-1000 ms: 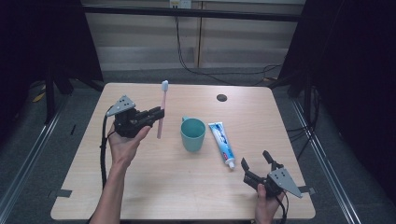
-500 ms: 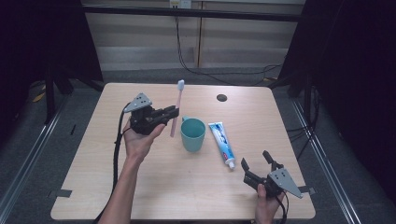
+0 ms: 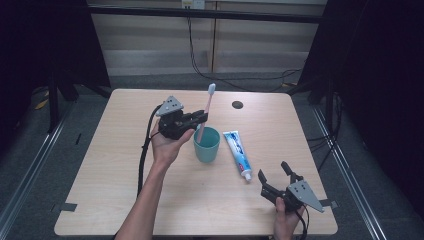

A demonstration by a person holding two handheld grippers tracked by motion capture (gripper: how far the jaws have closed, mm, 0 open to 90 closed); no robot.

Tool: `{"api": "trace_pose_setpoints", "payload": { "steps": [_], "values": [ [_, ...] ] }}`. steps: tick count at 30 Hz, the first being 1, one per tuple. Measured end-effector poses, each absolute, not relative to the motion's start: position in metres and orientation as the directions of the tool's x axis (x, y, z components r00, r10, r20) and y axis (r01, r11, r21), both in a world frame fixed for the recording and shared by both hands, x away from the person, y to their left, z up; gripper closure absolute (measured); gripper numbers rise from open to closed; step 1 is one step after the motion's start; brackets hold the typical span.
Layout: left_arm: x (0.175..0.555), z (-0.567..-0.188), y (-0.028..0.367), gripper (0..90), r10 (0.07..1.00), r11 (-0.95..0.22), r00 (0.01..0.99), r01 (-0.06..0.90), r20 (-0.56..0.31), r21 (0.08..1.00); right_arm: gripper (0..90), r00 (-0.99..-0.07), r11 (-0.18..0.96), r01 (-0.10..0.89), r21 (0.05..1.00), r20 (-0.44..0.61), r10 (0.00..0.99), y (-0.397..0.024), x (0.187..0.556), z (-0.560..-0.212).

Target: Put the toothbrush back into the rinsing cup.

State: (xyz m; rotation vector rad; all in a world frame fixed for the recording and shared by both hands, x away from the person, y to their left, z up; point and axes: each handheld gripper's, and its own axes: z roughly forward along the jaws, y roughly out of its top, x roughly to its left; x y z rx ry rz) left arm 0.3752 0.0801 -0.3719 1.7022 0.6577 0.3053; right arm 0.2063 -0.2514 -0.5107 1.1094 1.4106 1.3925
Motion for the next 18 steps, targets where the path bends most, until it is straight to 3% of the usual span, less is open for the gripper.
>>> {"api": "trace_pose_setpoints", "payload": {
  "steps": [18],
  "values": [
    [0.38, -0.395, 0.074, 78.8, 0.586, -0.149, 0.797, 0.284, -0.146, 0.947, 14.9, -0.253, -0.011, 0.03, 0.999, 0.018, 0.967, -0.251, 0.206, -0.511]
  ]
}}
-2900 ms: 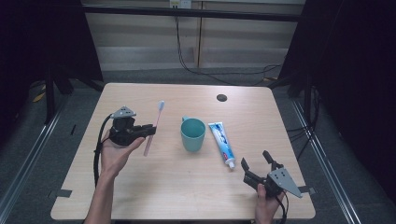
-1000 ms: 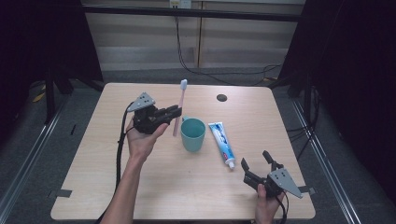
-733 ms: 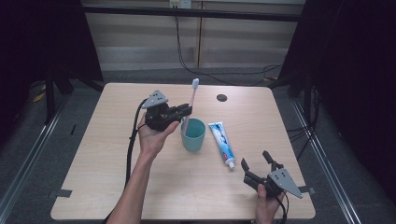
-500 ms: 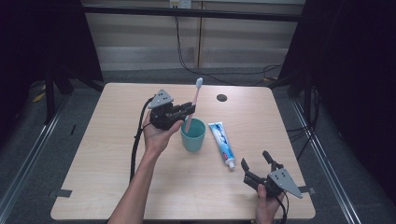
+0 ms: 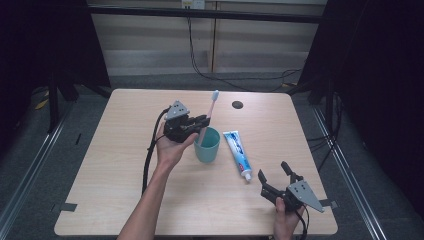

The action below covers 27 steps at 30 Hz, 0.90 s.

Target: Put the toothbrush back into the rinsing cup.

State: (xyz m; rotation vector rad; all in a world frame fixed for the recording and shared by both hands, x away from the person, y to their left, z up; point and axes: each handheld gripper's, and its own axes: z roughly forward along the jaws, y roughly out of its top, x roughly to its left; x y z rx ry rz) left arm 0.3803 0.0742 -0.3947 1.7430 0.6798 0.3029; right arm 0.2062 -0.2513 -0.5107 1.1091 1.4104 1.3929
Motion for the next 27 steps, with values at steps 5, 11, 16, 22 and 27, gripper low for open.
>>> {"api": "trace_pose_setpoints", "payload": {
  "steps": [5, 11, 16, 22, 27],
  "values": [
    [0.378, -0.401, 0.082, 78.8, 0.592, -0.152, 0.792, 0.29, -0.148, 0.945, 14.9, -0.251, -0.011, 0.029, 1.0, 0.018, 0.968, -0.251, 0.206, -0.511],
    [0.374, -0.405, 0.088, 78.9, 0.594, -0.155, 0.791, 0.292, -0.147, 0.944, 14.9, -0.251, -0.009, 0.031, 0.999, 0.017, 0.968, -0.251, 0.206, -0.511],
    [0.373, -0.41, 0.091, 78.9, 0.591, -0.143, 0.79, 0.302, -0.164, 0.942, 14.9, -0.249, -0.008, 0.034, 0.999, 0.016, 0.968, -0.251, 0.206, -0.511],
    [0.374, -0.418, 0.087, 78.9, 0.588, -0.163, 0.792, 0.314, -0.163, 0.935, 14.9, -0.25, -0.011, 0.031, 0.999, 0.018, 0.968, -0.251, 0.206, -0.511],
    [0.374, -0.423, 0.089, 78.8, 0.588, -0.161, 0.79, 0.322, -0.172, 0.933, 14.9, -0.251, -0.011, 0.031, 0.999, 0.018, 0.968, -0.251, 0.206, -0.511]
  ]
}}
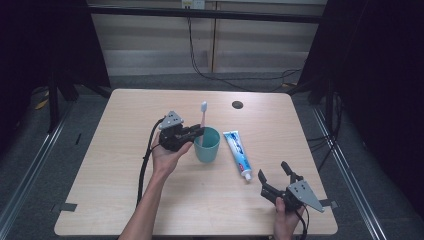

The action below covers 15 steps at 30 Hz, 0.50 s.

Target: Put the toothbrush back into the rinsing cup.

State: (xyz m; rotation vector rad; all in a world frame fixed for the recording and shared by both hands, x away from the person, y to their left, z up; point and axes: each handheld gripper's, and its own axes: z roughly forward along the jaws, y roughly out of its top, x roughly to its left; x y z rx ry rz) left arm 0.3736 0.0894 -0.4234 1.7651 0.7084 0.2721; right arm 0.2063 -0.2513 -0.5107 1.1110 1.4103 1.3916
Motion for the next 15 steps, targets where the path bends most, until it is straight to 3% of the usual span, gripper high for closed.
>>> {"api": "trace_pose_setpoints", "payload": {
  "steps": [8, 9, 15],
  "values": [
    [0.372, -0.429, 0.09, 79.0, 0.581, -0.168, 0.796, 0.321, -0.169, 0.932, 14.9, -0.249, -0.009, 0.031, 0.999, 0.017, 0.968, -0.251, 0.206, -0.511],
    [0.372, -0.43, 0.091, 83.7, 0.582, -0.162, 0.795, 0.321, -0.173, 0.933, 14.9, -0.248, -0.009, 0.031, 0.999, 0.016, 0.969, -0.251, 0.206, -0.511],
    [0.373, -0.435, 0.094, 81.5, 0.571, -0.147, 0.795, 0.342, -0.203, 0.928, 14.9, -0.248, -0.008, 0.032, 0.999, 0.015, 0.969, -0.251, 0.206, -0.511]
  ]
}}
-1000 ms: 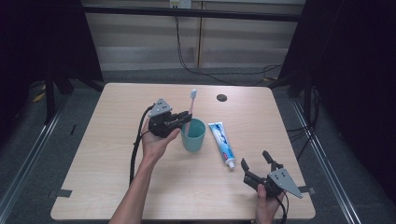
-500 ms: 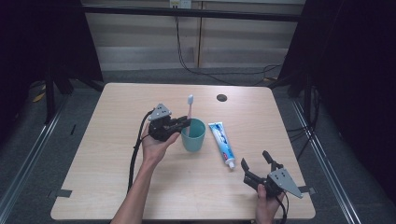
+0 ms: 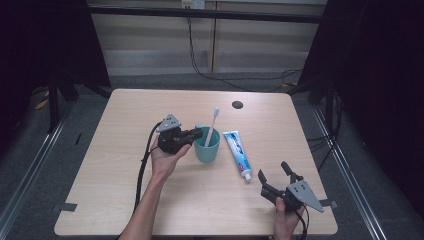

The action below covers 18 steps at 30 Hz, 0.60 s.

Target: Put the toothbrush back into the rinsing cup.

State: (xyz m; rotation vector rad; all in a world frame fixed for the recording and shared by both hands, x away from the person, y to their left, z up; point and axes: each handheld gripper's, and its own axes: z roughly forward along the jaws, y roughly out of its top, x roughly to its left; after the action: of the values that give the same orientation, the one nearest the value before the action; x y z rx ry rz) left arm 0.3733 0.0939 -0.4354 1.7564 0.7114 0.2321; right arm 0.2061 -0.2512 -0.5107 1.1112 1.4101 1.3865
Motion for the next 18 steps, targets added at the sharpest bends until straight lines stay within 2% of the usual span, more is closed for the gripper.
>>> {"api": "trace_pose_setpoints", "payload": {
  "steps": [11, 18],
  "values": [
    [0.372, -0.432, 0.102, 72.3, 0.531, -0.136, 0.814, 0.356, -0.235, 0.925, 14.9, -0.248, -0.009, 0.031, 0.999, 0.016, 0.969, -0.251, 0.206, -0.511],
    [0.369, -0.429, 0.112, 62.8, 0.508, -0.106, 0.821, 0.359, -0.26, 0.927, 14.9, -0.247, -0.009, 0.032, 0.999, 0.017, 0.969, -0.251, 0.206, -0.511]
  ]
}}
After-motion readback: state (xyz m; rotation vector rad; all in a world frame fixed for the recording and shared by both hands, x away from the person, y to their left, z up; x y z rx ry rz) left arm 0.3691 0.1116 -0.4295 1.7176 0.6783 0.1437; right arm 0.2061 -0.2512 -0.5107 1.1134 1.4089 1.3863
